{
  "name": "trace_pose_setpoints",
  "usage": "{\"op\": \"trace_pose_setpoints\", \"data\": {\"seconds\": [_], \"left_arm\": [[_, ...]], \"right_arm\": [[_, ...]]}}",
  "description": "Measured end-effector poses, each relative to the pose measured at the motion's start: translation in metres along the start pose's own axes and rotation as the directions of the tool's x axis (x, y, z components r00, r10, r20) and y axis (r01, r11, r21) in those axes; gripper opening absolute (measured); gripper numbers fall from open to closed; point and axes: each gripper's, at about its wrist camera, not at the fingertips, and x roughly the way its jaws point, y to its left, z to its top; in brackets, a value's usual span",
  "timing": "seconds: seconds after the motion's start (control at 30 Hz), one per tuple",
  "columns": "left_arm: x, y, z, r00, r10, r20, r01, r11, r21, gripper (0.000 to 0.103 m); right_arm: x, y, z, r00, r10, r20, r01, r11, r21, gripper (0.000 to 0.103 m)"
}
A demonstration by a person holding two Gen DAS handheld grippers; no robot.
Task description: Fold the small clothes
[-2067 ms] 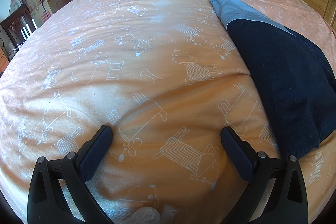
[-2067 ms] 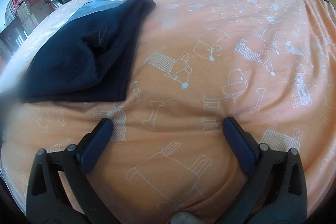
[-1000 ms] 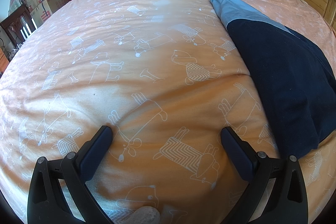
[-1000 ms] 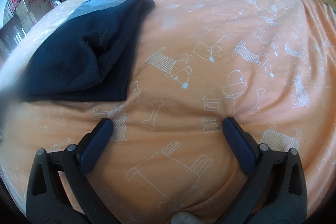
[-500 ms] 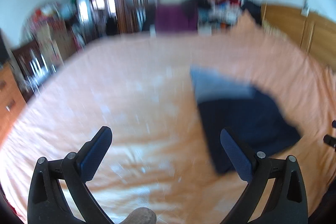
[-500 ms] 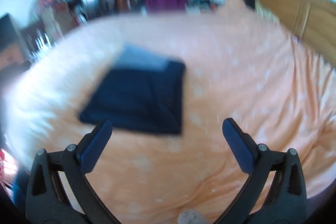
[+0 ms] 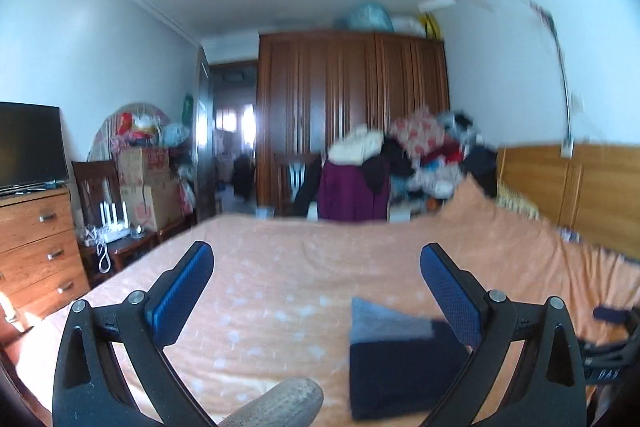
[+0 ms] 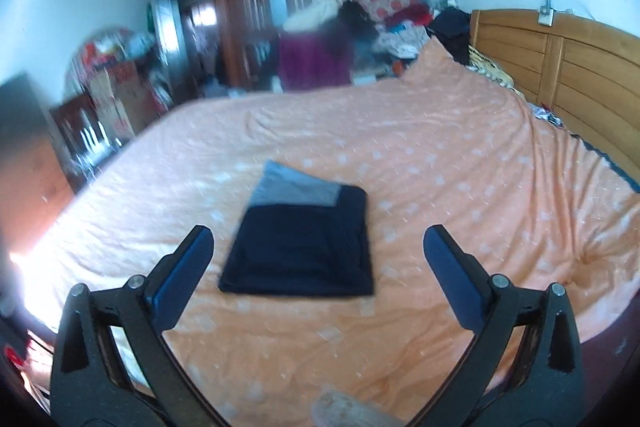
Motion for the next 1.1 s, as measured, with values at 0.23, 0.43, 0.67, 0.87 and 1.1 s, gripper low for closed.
{"op": "trace_pose_setpoints", "data": {"seconds": [0.23,0.43,0.67,0.87,1.1], "left_arm": [[0.035,-0.024,-0.042,0.97,-0.019,-0.243,0.028,0.999,0.031,0.103],[0.05,-0.045,-0.064,0.95,-0.029,-0.312,0.048,0.998,0.052,0.103],[0.061,-0.049,-0.07,0.934,-0.05,-0.353,0.074,0.996,0.056,0.103],[0.063,-0.05,-0.071,0.932,-0.049,-0.358,0.077,0.995,0.064,0.103],[0.067,-0.049,-0.072,0.929,-0.056,-0.367,0.083,0.995,0.059,0.103]], "right_arm": [[0.017,-0.004,-0.02,0.985,-0.09,-0.148,0.084,0.995,-0.046,0.103],[0.004,-0.011,-0.035,0.977,-0.106,-0.183,0.101,0.994,-0.034,0.103],[0.007,-0.014,-0.036,0.976,-0.09,-0.198,0.086,0.996,-0.026,0.103],[0.008,-0.013,-0.036,0.976,-0.084,-0.2,0.08,0.996,-0.028,0.103],[0.007,-0.012,-0.036,0.977,-0.076,-0.2,0.074,0.997,-0.016,0.102]]}}
